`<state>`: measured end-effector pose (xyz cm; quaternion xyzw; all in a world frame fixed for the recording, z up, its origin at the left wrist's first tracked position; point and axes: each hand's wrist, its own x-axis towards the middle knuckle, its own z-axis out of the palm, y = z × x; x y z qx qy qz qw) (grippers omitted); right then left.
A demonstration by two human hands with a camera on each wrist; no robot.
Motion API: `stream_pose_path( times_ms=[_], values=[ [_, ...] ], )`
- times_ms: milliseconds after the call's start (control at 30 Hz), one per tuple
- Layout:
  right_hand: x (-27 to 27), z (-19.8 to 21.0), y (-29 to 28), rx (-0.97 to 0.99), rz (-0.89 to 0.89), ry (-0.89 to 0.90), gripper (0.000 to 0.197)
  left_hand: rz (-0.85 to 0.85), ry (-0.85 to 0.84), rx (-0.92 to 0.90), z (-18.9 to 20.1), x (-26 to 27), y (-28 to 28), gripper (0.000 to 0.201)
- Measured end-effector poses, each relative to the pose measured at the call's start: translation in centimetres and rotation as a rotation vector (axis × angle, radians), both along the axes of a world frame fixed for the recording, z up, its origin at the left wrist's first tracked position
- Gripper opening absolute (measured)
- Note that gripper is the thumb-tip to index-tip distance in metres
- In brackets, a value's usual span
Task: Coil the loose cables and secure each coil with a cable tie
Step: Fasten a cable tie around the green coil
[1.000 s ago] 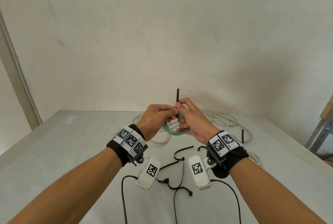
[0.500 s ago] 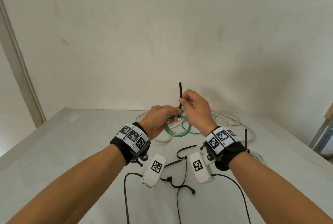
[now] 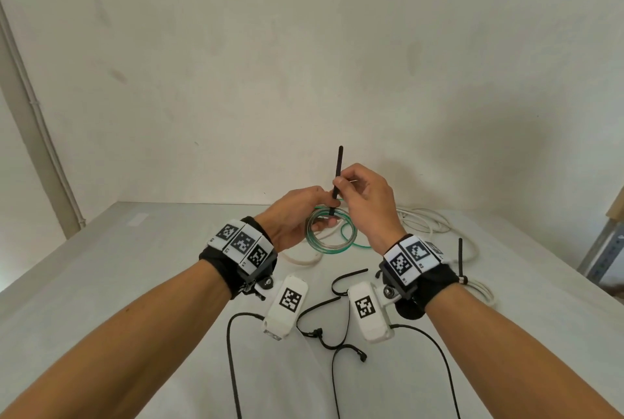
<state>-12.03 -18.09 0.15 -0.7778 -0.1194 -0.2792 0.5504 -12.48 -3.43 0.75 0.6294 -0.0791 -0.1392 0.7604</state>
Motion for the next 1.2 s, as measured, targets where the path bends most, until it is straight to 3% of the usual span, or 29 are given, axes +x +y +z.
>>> stream_pose_path(
  times_ms=[200,267,367,467,700,833,1000,1100,1200],
  values=[
    [0.4,1.0,-1.4,0.022,0.168,0.076,0.001,-0.043,-0.003,-0.100,0.4,1.0,0.4,0.011],
    [0.1,0.8,-2.0,-0.022,0.236,0.129,0.010,-0.072,0.031,-0.114,0.1,1.1,0.6,0.017],
    [-0.3,-0.3,-2.6,-0.066,0.228,0.178,0.018,-0.086,0.053,-0.096,-0.8,0.8,0.3,0.018],
    [-0.5,-1.0,-2.9,-0.008,0.257,0.218,0.010,-0.088,0.041,-0.060,-1.7,0.3,-0.2,0.017],
    [0.3,-1.6,-3.3,0.121,0.145,0.110,0.013,-0.027,0.018,-0.091,-1.7,0.4,-1.7,0.016],
    [0.5,-1.6,-3.9,0.164,0.165,0.214,0.008,-0.044,0.014,-0.073,-1.9,0.7,-1.9,0.016],
    [0.4,-0.8,-5.7,-0.158,0.205,0.444,0.019,-0.066,0.079,-0.179,-1.3,1.7,-1.3,0.016],
    [-0.6,-1.5,-6.0,-0.181,0.182,0.476,0.016,-0.047,0.076,-0.153,-1.4,1.9,-1.6,0.022],
    [-0.6,-2.1,-6.8,-0.155,0.076,0.428,0.012,-0.096,0.020,-0.002,-2.1,1.1,-2.6,0.034]
  ],
)
